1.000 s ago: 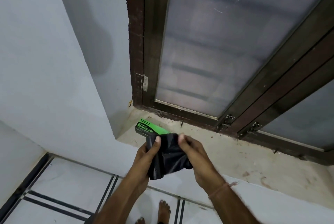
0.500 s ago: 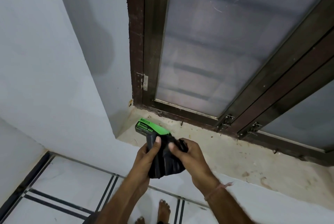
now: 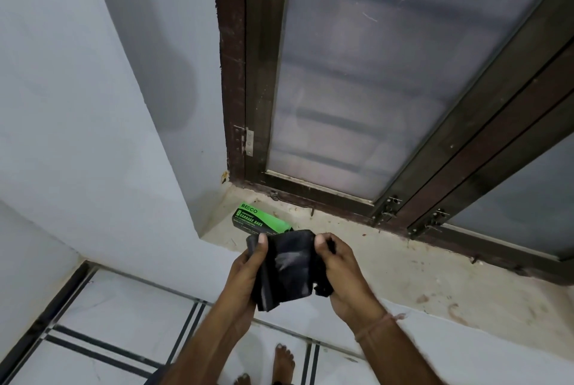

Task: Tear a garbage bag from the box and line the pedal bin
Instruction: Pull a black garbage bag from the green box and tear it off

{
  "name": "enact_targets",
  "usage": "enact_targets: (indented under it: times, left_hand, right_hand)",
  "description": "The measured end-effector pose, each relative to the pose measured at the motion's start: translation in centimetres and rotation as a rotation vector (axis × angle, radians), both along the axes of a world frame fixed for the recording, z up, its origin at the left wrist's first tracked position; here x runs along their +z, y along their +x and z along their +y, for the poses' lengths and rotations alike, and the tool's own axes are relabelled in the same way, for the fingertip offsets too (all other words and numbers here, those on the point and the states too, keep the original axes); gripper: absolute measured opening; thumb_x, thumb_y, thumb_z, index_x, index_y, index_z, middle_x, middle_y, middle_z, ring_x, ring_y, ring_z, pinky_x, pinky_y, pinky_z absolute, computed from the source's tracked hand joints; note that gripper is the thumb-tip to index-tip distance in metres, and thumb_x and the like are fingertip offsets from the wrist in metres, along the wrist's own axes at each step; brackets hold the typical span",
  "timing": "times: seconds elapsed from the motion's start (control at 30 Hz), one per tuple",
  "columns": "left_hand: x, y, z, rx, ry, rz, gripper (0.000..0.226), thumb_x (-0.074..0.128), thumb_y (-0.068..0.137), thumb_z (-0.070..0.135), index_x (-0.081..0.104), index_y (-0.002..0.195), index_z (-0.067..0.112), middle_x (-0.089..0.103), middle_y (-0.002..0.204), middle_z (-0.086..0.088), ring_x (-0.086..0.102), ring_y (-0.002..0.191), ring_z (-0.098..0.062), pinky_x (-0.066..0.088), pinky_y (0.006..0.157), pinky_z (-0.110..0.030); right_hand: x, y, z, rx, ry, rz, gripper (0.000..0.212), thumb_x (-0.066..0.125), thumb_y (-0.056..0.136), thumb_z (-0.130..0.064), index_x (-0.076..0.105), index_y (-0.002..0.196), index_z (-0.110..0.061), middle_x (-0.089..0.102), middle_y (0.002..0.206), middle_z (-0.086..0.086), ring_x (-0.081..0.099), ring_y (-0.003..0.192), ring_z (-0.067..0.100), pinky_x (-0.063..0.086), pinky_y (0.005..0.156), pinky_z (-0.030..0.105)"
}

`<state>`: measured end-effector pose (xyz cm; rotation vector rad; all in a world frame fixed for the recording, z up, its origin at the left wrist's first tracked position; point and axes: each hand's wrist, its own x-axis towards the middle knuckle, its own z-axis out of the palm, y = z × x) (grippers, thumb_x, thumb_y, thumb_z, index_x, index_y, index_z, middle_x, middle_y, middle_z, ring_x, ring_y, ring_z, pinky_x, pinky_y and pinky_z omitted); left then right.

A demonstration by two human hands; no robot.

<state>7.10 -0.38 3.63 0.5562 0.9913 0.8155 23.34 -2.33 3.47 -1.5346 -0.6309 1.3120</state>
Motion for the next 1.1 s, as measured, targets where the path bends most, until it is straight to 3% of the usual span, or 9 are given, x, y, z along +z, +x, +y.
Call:
enact_targets:
  times: [0.17,0.27,0.33,0.47,0.63,0.83,0.93,1.0,1.1]
  left_hand:
    - [-0.1,0.2,-0.2,-0.009,0.0,0.004,0.045,0.052,0.102,0.047,0.067,0.128,0.013,0.078,0.116,-0.012,0.075,0.106,-0.029,0.062,0.079,-0.035]
    - [-0.1,0.1,-0.3,-0.009,0.012,0.011,0.047,0.049,0.103,0.049,0.069,0.127,0.014,0.077,0.117,-0.011,0.075,0.108,-0.027,0.061,0.083,-0.037]
    - [-0.1,0.0,-0.3,-0.014,0.027,0.016,0.048,0.047,0.103,0.049,0.069,0.128,0.015,0.077,0.12,-0.01,0.074,0.111,-0.027,0.058,0.093,-0.041]
    - [-0.1,0.4,-0.4,-0.034,0.038,0.008,0.048,0.05,0.102,0.047,0.069,0.126,0.011,0.076,0.119,-0.014,0.073,0.111,-0.03,0.057,0.095,-0.041]
    - [-0.7,0.4,-0.2,-0.013,0.05,0.018,0.045,0.053,0.102,0.043,0.068,0.126,0.008,0.076,0.116,-0.017,0.074,0.107,-0.034,0.059,0.088,-0.043]
    - [-1.5,-0.1,0.3,-0.018,0.023,-0.049,0.046,0.058,0.1,0.04,0.064,0.129,0.005,0.073,0.124,-0.021,0.07,0.115,-0.039,0.054,0.101,-0.051]
    - [-1.8,0.1,0.2,0.007,-0.03,-0.141,0.047,0.056,0.1,0.039,0.065,0.129,0.004,0.072,0.124,-0.024,0.069,0.116,-0.04,0.052,0.102,-0.054]
    - [-1.8,0.5,0.1,0.052,-0.07,-0.234,0.048,0.055,0.099,0.04,0.067,0.123,0.0,0.073,0.115,-0.025,0.071,0.107,-0.038,0.054,0.098,-0.053]
    - [-1.7,1.1,0.3,0.121,-0.062,-0.339,0.044,0.059,0.096,0.041,0.067,0.105,-0.001,0.068,0.088,-0.018,0.071,0.087,-0.029,0.059,0.089,-0.044]
  right_hand:
    - [0.3,-0.1,-0.5,0.25,0.064,-0.117,0.029,0.073,0.095,-0.033,0.076,0.111,-0.009,0.08,0.106,0.013,0.076,0.102,0.031,0.061,0.095,0.047]
    - [0.1,-0.2,-0.5,0.173,0.047,-0.184,0.02,0.066,0.102,-0.024,0.074,0.115,-0.011,0.08,0.101,0.006,0.075,0.08,0.02,0.06,0.065,0.035]
    - [0.5,0.0,-0.5,0.12,0.011,-0.146,0.019,0.058,0.107,-0.021,0.069,0.114,-0.007,0.074,0.093,0.009,0.062,0.065,0.017,0.042,0.045,0.025]
    - [0.8,0.2,-0.6,0.2,0.028,-0.114,0.028,0.058,0.107,-0.033,0.072,0.108,-0.009,0.065,0.075,0.007,0.052,0.054,0.019,0.033,0.044,0.024]
    - [0.9,-0.2,-0.7,0.263,0.068,-0.153,0.044,0.077,0.089,-0.043,0.074,0.095,0.0,0.068,0.07,0.024,0.06,0.059,0.03,0.043,0.052,0.042]
    - [0.8,0.4,-0.7,0.286,-0.009,-0.146,0.042,0.069,0.095,-0.047,0.071,0.081,-0.008,0.063,0.065,0.016,0.057,0.057,0.031,0.036,0.048,0.034]
    - [1.0,0.2,-0.5,0.3,-0.048,-0.043,0.041,0.061,0.099,-0.051,0.071,0.088,-0.013,0.059,0.074,0.019,0.055,0.063,0.032,0.03,0.043,0.025]
    - [1.3,-0.8,-0.4,0.229,-0.05,0.115,0.04,0.061,0.099,-0.047,0.067,0.086,-0.011,0.062,0.08,0.016,0.056,0.072,0.032,0.041,0.048,0.03]
    - [1.3,-2.3,-0.1,0.05,-0.01,0.426,0.033,0.056,0.102,-0.033,0.06,0.079,-0.009,0.062,0.076,0.007,0.061,0.076,0.02,0.055,0.081,0.031]
